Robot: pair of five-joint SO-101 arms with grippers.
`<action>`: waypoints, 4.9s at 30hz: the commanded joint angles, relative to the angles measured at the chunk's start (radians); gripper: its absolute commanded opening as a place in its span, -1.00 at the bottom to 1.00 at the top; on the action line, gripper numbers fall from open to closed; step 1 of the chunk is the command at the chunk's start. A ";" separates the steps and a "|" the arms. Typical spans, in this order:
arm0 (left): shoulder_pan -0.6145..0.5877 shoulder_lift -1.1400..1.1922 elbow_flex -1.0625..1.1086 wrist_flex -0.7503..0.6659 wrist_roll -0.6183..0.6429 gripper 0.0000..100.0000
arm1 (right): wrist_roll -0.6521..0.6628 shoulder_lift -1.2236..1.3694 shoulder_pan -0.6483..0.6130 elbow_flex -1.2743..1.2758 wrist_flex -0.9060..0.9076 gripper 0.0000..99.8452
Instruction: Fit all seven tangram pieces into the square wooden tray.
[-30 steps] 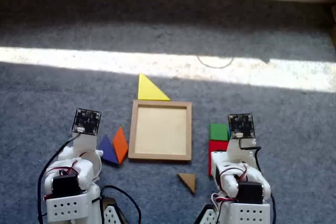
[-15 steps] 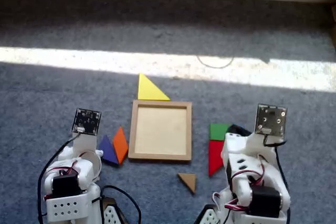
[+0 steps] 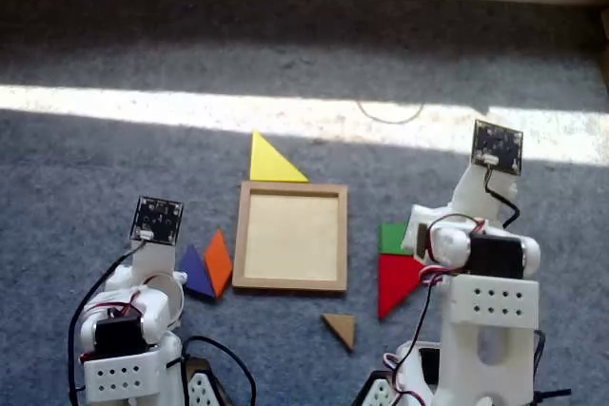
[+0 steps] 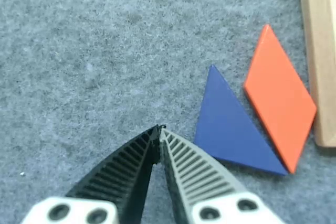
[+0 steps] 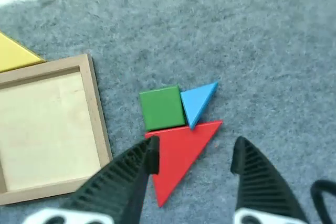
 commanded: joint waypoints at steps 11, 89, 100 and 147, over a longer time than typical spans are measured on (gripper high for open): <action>-0.012 -0.028 0.019 0.008 0.006 -0.94 | -0.371 0.334 -0.297 -0.053 -0.041 -0.43; -0.012 -0.028 0.019 0.008 0.006 -0.94 | 0.052 0.371 -0.300 0.025 -0.154 -0.03; -0.012 -0.028 0.019 0.008 0.006 -0.94 | -0.322 0.522 -0.295 0.208 -0.426 -0.03; -0.012 -0.028 0.019 0.008 0.006 -0.94 | 0.310 0.725 0.024 -0.170 -0.062 -0.65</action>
